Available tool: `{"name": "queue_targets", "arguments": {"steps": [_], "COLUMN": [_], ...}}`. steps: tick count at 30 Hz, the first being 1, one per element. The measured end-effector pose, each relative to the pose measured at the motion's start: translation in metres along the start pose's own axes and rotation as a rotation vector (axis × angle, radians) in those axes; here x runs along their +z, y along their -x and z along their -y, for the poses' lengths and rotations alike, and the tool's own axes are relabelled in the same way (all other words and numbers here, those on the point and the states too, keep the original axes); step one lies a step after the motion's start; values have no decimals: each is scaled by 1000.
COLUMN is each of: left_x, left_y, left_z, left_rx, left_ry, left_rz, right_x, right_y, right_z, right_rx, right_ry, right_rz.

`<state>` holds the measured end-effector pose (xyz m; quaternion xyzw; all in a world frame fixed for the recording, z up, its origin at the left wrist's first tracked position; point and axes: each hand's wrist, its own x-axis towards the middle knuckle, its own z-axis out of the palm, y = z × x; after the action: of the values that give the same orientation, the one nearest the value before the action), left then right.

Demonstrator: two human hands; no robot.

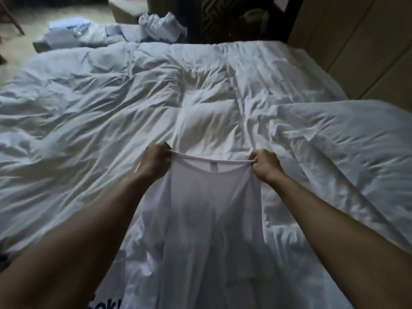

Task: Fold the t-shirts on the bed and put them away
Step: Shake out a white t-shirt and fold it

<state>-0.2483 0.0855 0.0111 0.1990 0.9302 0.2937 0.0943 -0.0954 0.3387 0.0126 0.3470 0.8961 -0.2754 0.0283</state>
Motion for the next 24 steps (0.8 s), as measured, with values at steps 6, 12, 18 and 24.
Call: {"name": "queue_targets", "arguments": {"steps": [6, 12, 18, 24], "left_x": [67, 128, 148, 124], "left_y": [-91, -108, -28, 33], "left_z": [29, 77, 123, 166], "left_rx": [-44, -187, -348, -733], "left_ry": [78, 60, -171, 214], "left_rz": [-54, 87, 4, 63], "right_x": [57, 125, 193, 221], "right_y": [-88, -95, 13, 87], "right_z": [-17, -35, -50, -60], "right_rx": [128, 209, 102, 80], "right_ry": [-168, -22, 308, 409], "right_rz": [-176, -81, -27, 1]}}
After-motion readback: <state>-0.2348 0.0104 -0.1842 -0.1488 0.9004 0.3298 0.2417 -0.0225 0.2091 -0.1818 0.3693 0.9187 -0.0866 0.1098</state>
